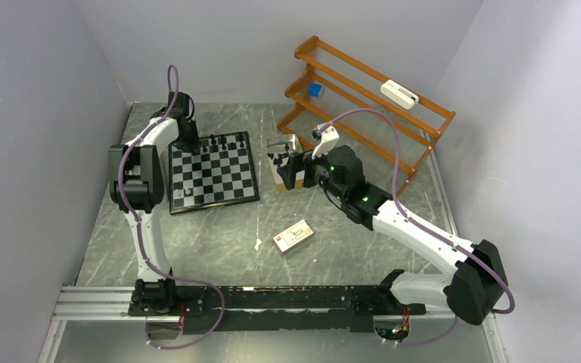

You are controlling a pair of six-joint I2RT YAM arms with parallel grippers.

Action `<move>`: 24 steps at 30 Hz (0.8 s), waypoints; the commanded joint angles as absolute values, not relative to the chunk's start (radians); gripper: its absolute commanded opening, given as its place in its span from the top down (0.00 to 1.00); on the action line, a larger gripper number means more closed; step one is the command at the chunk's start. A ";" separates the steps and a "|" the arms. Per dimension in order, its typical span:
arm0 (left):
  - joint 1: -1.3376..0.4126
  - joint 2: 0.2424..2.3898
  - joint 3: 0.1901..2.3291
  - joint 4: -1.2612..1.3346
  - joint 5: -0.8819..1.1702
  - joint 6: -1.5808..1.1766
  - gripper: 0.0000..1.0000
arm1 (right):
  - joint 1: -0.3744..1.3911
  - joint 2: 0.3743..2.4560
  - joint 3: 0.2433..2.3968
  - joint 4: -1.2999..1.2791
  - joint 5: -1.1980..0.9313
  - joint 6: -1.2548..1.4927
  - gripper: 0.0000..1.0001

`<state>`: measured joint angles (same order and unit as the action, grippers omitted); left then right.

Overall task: Set up the chess pieces on the board
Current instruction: Place the chess piece on the chessboard.

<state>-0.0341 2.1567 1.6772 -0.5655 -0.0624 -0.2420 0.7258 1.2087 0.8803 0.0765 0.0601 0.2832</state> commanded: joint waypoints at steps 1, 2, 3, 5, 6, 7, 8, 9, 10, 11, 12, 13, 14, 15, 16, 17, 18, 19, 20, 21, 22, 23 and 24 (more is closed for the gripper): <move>-0.029 2.178 1.718 -0.561 -0.030 -0.227 0.78 | 0.725 1.204 0.891 0.077 0.075 0.272 0.00; -0.029 2.177 1.717 -0.560 -0.029 -0.228 0.78 | 0.725 1.204 0.891 0.075 0.075 0.272 0.00; -0.029 2.177 1.716 -0.559 -0.029 -0.229 0.78 | 0.725 1.203 0.893 0.076 0.075 0.272 0.00; -0.029 2.175 1.716 -0.557 -0.030 -0.229 0.78 | 0.725 1.202 0.890 0.077 0.075 0.272 0.00; -0.029 2.176 1.717 -0.558 -0.032 -0.230 0.78 | 0.725 1.200 0.889 0.078 0.074 0.272 0.00; -0.029 2.177 1.718 -0.559 -0.032 -0.228 0.78 | 0.726 1.200 0.889 0.078 0.075 0.272 0.00; -0.029 2.177 1.719 -0.561 -0.034 -0.228 0.78 | 0.725 1.200 0.888 0.077 0.075 0.272 0.00; -0.029 2.177 1.720 -0.561 -0.036 -0.228 0.78 | 0.725 1.199 0.890 0.076 0.076 0.271 0.00; -0.029 2.177 1.720 -0.561 -0.038 -0.228 0.78 | 0.726 1.199 0.891 0.075 0.077 0.270 0.00; -0.028 2.177 1.718 -0.561 -0.040 -0.227 0.78 | 0.726 1.198 0.890 0.075 0.077 0.269 0.00; -0.029 2.176 1.718 -0.561 -0.041 -0.228 0.77 | 0.725 1.197 0.890 0.075 0.077 0.270 0.00; -0.029 2.175 1.718 -0.563 -0.043 -0.227 0.77 | 0.725 1.197 0.889 0.076 0.078 0.271 0.00; -0.029 2.175 1.718 -0.564 -0.047 -0.227 0.76 | 0.724 1.197 0.888 0.078 0.077 0.271 0.00; -0.029 2.175 1.719 -0.566 -0.050 -0.228 0.75 | 0.725 1.197 0.887 0.078 0.077 0.271 0.00; -0.028 2.175 1.721 -0.567 -0.051 -0.227 0.75 | 0.724 1.197 0.887 0.077 0.077 0.271 0.00; -0.029 2.174 1.722 -0.570 -0.053 -0.227 0.75 | 0.725 1.197 0.887 0.077 0.078 0.271 0.00; -0.029 2.173 1.724 -0.573 -0.053 -0.228 0.75 | 0.724 1.197 0.887 0.076 0.078 0.269 0.00; -0.029 2.170 1.725 -0.575 -0.053 -0.229 0.74 | 0.725 1.197 0.887 0.075 0.080 0.271 0.00; -0.029 2.166 1.726 -0.576 -0.053 -0.230 0.74 | 0.725 1.197 0.888 0.074 0.082 0.272 0.00; -0.029 2.158 1.726 -0.579 -0.052 -0.231 0.73 | 0.725 1.196 0.888 0.071 0.081 0.273 0.00; -0.028 2.151 1.727 -0.580 -0.051 -0.232 0.73 | 0.724 1.195 0.889 0.068 0.081 0.278 0.00; -0.029 2.142 1.728 -0.580 -0.050 -0.232 0.72 | 0.725 1.196 0.892 0.060 0.087 0.286 0.00; -0.029 2.134 1.729 -0.582 -0.049 -0.233 0.71 | 0.724 1.198 0.895 0.049 0.098 0.297 0.00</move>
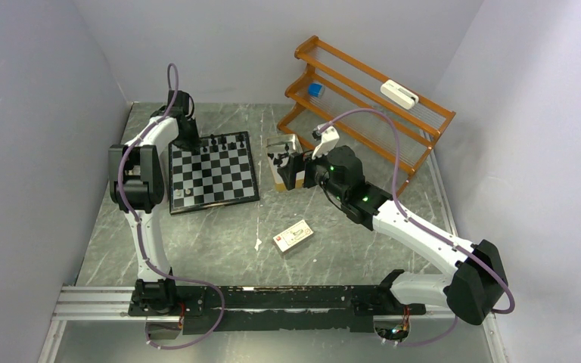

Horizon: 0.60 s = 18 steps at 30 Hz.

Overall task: Set up the chess pieces on the board
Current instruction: Place the chess piece on the chessboard, then pick up the chess piece from the storage box.

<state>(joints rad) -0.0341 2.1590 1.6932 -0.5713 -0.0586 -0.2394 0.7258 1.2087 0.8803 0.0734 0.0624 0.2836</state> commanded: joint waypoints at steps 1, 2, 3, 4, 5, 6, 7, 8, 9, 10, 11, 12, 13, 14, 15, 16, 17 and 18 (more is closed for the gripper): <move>-0.029 2.123 1.730 -0.584 -0.050 -0.234 0.70 | 0.725 1.200 0.899 0.039 0.112 0.303 0.00; -0.028 2.113 1.733 -0.588 -0.054 -0.233 0.69 | 0.725 1.201 0.902 0.035 0.121 0.306 0.00; -0.028 2.104 1.738 -0.592 -0.057 -0.234 0.67 | 0.725 1.203 0.905 0.031 0.123 0.303 0.00; -0.029 2.094 1.743 -0.598 -0.058 -0.234 0.66 | 0.724 1.204 0.906 0.028 0.125 0.302 0.00; -0.029 2.085 1.751 -0.607 -0.061 -0.234 0.65 | 0.724 1.203 0.907 0.028 0.126 0.305 0.00; -0.029 2.072 1.757 -0.614 -0.061 -0.235 0.64 | 0.723 1.203 0.905 0.030 0.123 0.307 0.00; -0.029 2.057 1.759 -0.620 -0.061 -0.239 0.62 | 0.723 1.204 0.901 0.036 0.116 0.310 0.00; -0.028 2.040 1.758 -0.622 -0.058 -0.243 0.61 | 0.723 1.206 0.898 0.043 0.107 0.311 0.00; -0.029 2.018 1.753 -0.622 -0.051 -0.246 0.60 | 0.723 1.212 0.898 0.047 0.099 0.315 0.00; -0.029 1.996 1.744 -0.623 -0.042 -0.249 0.59 | 0.723 1.219 0.901 0.047 0.094 0.320 0.00; -0.029 1.967 1.731 -0.621 -0.027 -0.252 0.58 | 0.724 1.228 0.904 0.050 0.087 0.322 0.00; -0.029 1.936 1.713 -0.613 -0.013 -0.255 0.58 | 0.723 1.237 0.907 0.054 0.080 0.322 0.00; -0.029 1.904 1.690 -0.608 -0.010 -0.257 0.57 | 0.723 1.248 0.911 0.060 0.077 0.322 0.00; -0.028 1.868 1.664 -0.600 0.013 -0.259 0.55 | 0.723 1.260 0.917 0.066 0.076 0.322 0.01; -0.029 1.831 1.634 -0.589 0.031 -0.259 0.54 | 0.723 1.273 0.922 0.073 0.076 0.321 0.02; -0.028 1.790 1.601 -0.579 0.052 -0.260 0.53 | 0.723 1.287 0.928 0.082 0.082 0.317 0.04; -0.028 1.748 1.550 -0.561 0.077 -0.261 0.51 | 0.723 1.308 0.936 0.091 0.092 0.315 0.05; -0.030 1.706 1.510 -0.543 0.111 -0.262 0.49 | 0.723 1.326 0.944 0.100 0.097 0.307 0.06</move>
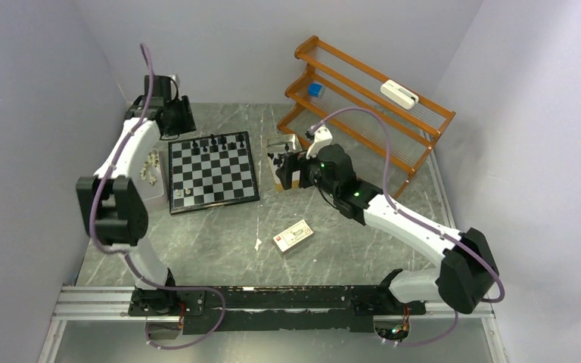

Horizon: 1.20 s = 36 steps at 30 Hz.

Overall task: Set up the chess pieces on the board
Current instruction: Pick up the chess piece from the storage box.

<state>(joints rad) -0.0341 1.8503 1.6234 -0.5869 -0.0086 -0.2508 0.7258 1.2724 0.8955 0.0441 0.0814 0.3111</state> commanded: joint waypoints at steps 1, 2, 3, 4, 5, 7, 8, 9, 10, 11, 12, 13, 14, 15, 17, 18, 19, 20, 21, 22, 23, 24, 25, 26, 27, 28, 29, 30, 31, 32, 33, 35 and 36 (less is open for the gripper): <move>-0.030 1.662 1.467 -0.529 0.142 -0.264 0.36 | 0.722 1.347 0.956 0.108 0.100 0.298 0.08; -0.032 1.621 1.423 -0.505 0.177 -0.270 0.06 | 0.722 1.367 0.969 0.112 0.107 0.285 0.09; -0.036 1.574 1.367 -0.482 0.230 -0.281 0.01 | 0.721 1.390 0.982 0.114 0.120 0.274 0.12; -0.039 1.531 1.313 -0.452 0.267 -0.286 0.01 | 0.720 1.414 0.995 0.119 0.131 0.263 0.13; -0.042 1.493 1.267 -0.435 0.291 -0.287 0.00 | 0.719 1.439 1.008 0.126 0.139 0.240 0.15; -0.047 1.425 1.186 -0.413 0.320 -0.284 0.00 | 0.712 1.493 1.036 0.130 0.169 0.214 0.23; -0.049 1.384 1.151 -0.407 0.331 -0.269 0.00 | 0.708 1.522 1.052 0.130 0.180 0.203 0.27; -0.049 1.355 1.127 -0.417 0.313 -0.260 0.00 | 0.704 1.548 1.064 0.134 0.189 0.192 0.31; -0.049 1.329 1.104 -0.427 0.292 -0.250 0.00 | 0.699 1.576 1.075 0.142 0.190 0.182 0.35; -0.049 1.300 1.077 -0.430 0.278 -0.239 0.00 | 0.694 1.605 1.089 0.145 0.186 0.170 0.39; -0.049 1.274 1.053 -0.433 0.267 -0.233 0.00 | 0.690 1.630 1.103 0.147 0.185 0.158 0.43; -0.049 1.250 1.027 -0.434 0.264 -0.233 0.00 | 0.685 1.658 1.118 0.152 0.186 0.144 0.47; -0.049 1.227 1.003 -0.432 0.262 -0.236 0.00 | 0.681 1.686 1.134 0.153 0.189 0.134 0.50; -0.049 1.208 0.980 -0.427 0.252 -0.247 0.00 | 0.676 1.713 1.153 0.150 0.191 0.130 0.54; -0.049 1.182 0.946 -0.434 0.211 -0.260 0.00 | 0.668 1.769 1.189 0.149 0.192 0.125 0.59; -0.049 1.174 0.936 -0.444 0.185 -0.267 0.00 | 0.665 1.796 1.208 0.148 0.193 0.118 0.61; -0.049 1.168 0.931 -0.448 0.177 -0.269 0.00 | 0.664 1.821 1.221 0.153 0.194 0.108 0.62; -0.050 1.161 0.929 -0.449 0.180 -0.269 0.00 | 0.660 1.853 1.238 0.155 0.193 0.098 0.63; -0.050 1.154 0.926 -0.444 0.195 -0.269 0.00 | 0.655 1.875 1.256 0.149 0.194 0.095 0.63; -0.049 1.146 0.924 -0.443 0.205 -0.266 0.00 | 0.648 1.899 1.277 0.140 0.190 0.099 0.64; -0.049 1.138 0.924 -0.443 0.210 -0.261 0.00 | 0.642 1.919 1.294 0.133 0.188 0.102 0.65; -0.050 1.128 0.923 -0.440 0.217 -0.256 0.00 | 0.636 1.940 1.313 0.124 0.190 0.106 0.65; -0.051 1.118 0.920 -0.436 0.221 -0.256 0.00 | 0.630 1.959 1.334 0.114 0.190 0.106 0.65; -0.052 1.108 0.914 -0.430 0.228 -0.257 0.00 | 0.624 1.975 1.353 0.109 0.196 0.101 0.65; -0.054 1.099 0.911 -0.424 0.231 -0.258 0.00 | 0.622 1.988 1.365 0.111 0.211 0.090 0.66; -0.058 1.092 0.910 -0.424 0.229 -0.257 0.00 | 0.620 1.998 1.371 0.122 0.228 0.083 0.66; -0.062 1.088 0.911 -0.426 0.224 -0.256 0.00 | 0.618 2.009 1.379 0.132 0.248 0.078 0.66; -0.065 1.086 0.912 -0.428 0.217 -0.254 0.00 | 0.616 2.020 1.387 0.139 0.262 0.069 0.66; -0.067 1.086 0.914 -0.431 0.213 -0.252 0.00 | 0.617 2.034 1.401 0.140 0.271 0.061 0.66; -0.068 1.084 0.914 -0.432 0.210 -0.252 0.00 | 0.615 2.051 1.420 0.132 0.281 0.058 0.66; -0.069 1.084 0.914 -0.433 0.210 -0.252 0.00 | 0.614 2.068 1.439 0.124 0.287 0.055 0.66; -0.069 1.082 0.913 -0.430 0.214 -0.252 0.00 | 0.613 2.096 1.466 0.121 0.296 0.050 0.67; -0.069 1.080 0.913 -0.430 0.216 -0.252 0.00 | 0.614 2.108 1.477 0.124 0.297 0.048 0.68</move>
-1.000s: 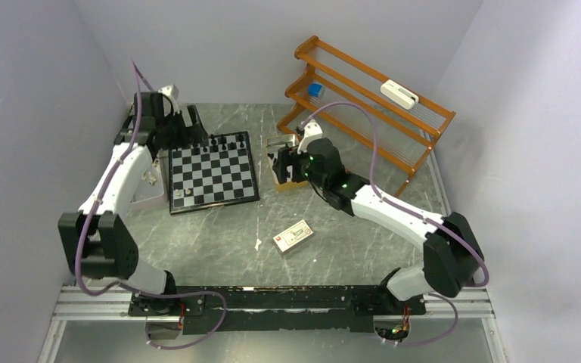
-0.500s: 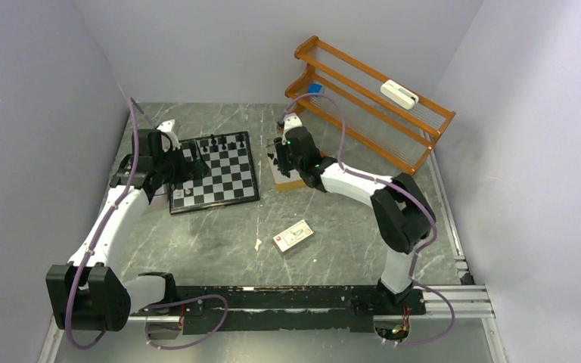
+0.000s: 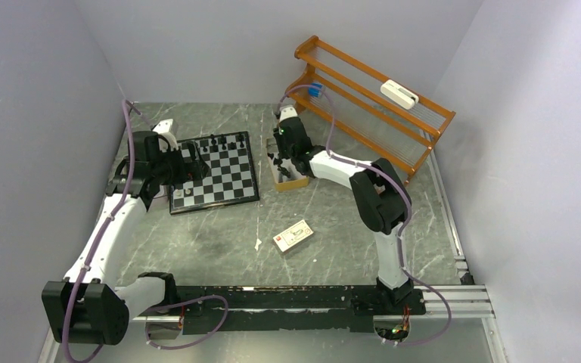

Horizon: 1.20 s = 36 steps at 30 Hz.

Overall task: Set up the chess pieces on the board
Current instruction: Pick up the chess piece from the storage box.

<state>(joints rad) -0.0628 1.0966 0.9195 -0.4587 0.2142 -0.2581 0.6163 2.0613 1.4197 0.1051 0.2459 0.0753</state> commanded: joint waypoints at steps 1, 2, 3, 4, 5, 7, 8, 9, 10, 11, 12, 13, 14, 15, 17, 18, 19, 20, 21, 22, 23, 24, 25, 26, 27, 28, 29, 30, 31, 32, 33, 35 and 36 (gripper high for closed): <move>-0.069 1.078 0.913 -0.430 0.215 -0.252 0.00 | 0.613 2.119 1.486 0.128 0.299 0.047 0.69; -0.069 1.076 0.913 -0.430 0.212 -0.252 0.00 | 0.613 2.128 1.493 0.130 0.304 0.045 0.69; -0.070 1.074 0.913 -0.431 0.206 -0.253 0.00 | 0.613 2.137 1.501 0.132 0.308 0.044 0.70; -0.069 1.073 0.914 -0.432 0.203 -0.253 0.00 | 0.613 2.144 1.506 0.138 0.316 0.042 0.70; -0.069 1.072 0.914 -0.433 0.203 -0.252 0.00 | 0.613 2.152 1.511 0.143 0.325 0.039 0.70; -0.069 1.070 0.914 -0.433 0.203 -0.252 0.00 | 0.611 2.169 1.526 0.153 0.333 0.040 0.71; -0.069 1.069 0.914 -0.433 0.203 -0.250 0.00 | 0.611 2.185 1.541 0.154 0.333 0.039 0.71; -0.069 1.069 0.914 -0.434 0.201 -0.250 0.00 | 0.611 2.198 1.557 0.148 0.335 0.038 0.71; -0.069 1.070 0.916 -0.434 0.200 -0.250 0.00 | 0.611 2.211 1.574 0.141 0.341 0.040 0.71; -0.069 1.069 0.916 -0.435 0.198 -0.249 0.00 | 0.611 2.222 1.587 0.138 0.349 0.041 0.72; -0.069 1.069 0.915 -0.436 0.197 -0.249 0.00 | 0.611 2.231 1.596 0.139 0.355 0.041 0.72; -0.069 1.069 0.916 -0.436 0.197 -0.249 0.00 | 0.611 2.241 1.605 0.141 0.358 0.039 0.72; -0.069 1.069 0.916 -0.436 0.196 -0.249 0.00 | 0.611 2.250 1.615 0.138 0.361 0.036 0.72; -0.069 1.069 0.917 -0.436 0.193 -0.249 0.00 | 0.611 2.261 1.628 0.129 0.369 0.035 0.72; -0.069 1.067 0.917 -0.437 0.187 -0.248 0.00 | 0.611 2.277 1.651 0.108 0.392 0.037 0.72; -0.069 1.064 0.916 -0.436 0.188 -0.249 0.00 | 0.611 2.281 1.655 0.106 0.400 0.036 0.72; -0.069 1.065 0.915 -0.434 0.190 -0.249 0.00 | 0.611 2.282 1.656 0.108 0.408 0.035 0.71; -0.069 1.064 0.915 -0.433 0.192 -0.249 0.00 | 0.611 2.283 1.654 0.112 0.411 0.035 0.70; -0.069 1.065 0.916 -0.434 0.195 -0.249 0.00 | 0.611 2.281 1.649 0.119 0.411 0.033 0.70; -0.069 1.067 0.917 -0.435 0.196 -0.247 0.00 | 0.609 2.282 1.648 0.121 0.409 0.030 0.69; -0.069 1.066 0.917 -0.436 0.195 -0.247 0.00 | 0.609 2.285 1.649 0.120 0.411 0.031 0.69; -0.069 1.066 0.917 -0.436 0.193 -0.248 0.00 | 0.610 2.290 1.654 0.118 0.411 0.032 0.69; -0.069 1.064 0.917 -0.436 0.192 -0.247 0.00 | 0.608 2.294 1.658 0.115 0.410 0.032 0.69; -0.069 1.064 0.916 -0.435 0.194 -0.247 0.00 | 0.605 2.298 1.661 0.114 0.407 0.033 0.69; -0.069 1.062 0.916 -0.433 0.194 -0.249 0.00 | 0.604 2.303 1.664 0.116 0.402 0.032 0.69; -0.069 1.063 0.915 -0.433 0.194 -0.249 0.00 | 0.603 2.305 1.665 0.116 0.398 0.030 0.69; -0.069 1.064 0.916 -0.434 0.194 -0.249 0.00 | 0.602 2.311 1.672 0.115 0.395 0.030 0.69; -0.069 1.064 0.917 -0.435 0.193 -0.249 0.00 | 0.600 2.315 1.675 0.113 0.394 0.030 0.69; -0.069 1.065 0.917 -0.436 0.194 -0.249 0.00 | 0.599 2.320 1.681 0.110 0.393 0.030 0.69; -0.069 1.065 0.917 -0.436 0.194 -0.249 0.00 | 0.598 2.323 1.685 0.109 0.394 0.030 0.69; -0.069 1.064 0.916 -0.434 0.194 -0.249 0.00 | 0.597 2.325 1.685 0.111 0.395 0.031 0.69; -0.069 1.063 0.916 -0.433 0.196 -0.249 0.00 | 0.595 2.326 1.683 0.119 0.392 0.029 0.69; -0.069 1.064 0.916 -0.433 0.196 -0.249 0.00 | 0.593 2.329 1.685 0.120 0.390 0.027 0.69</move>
<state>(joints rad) -0.0628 1.0809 0.9195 -0.4583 0.2062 -0.2577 0.6037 2.3058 1.6619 0.1024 0.3813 0.0360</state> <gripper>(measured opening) 0.995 0.313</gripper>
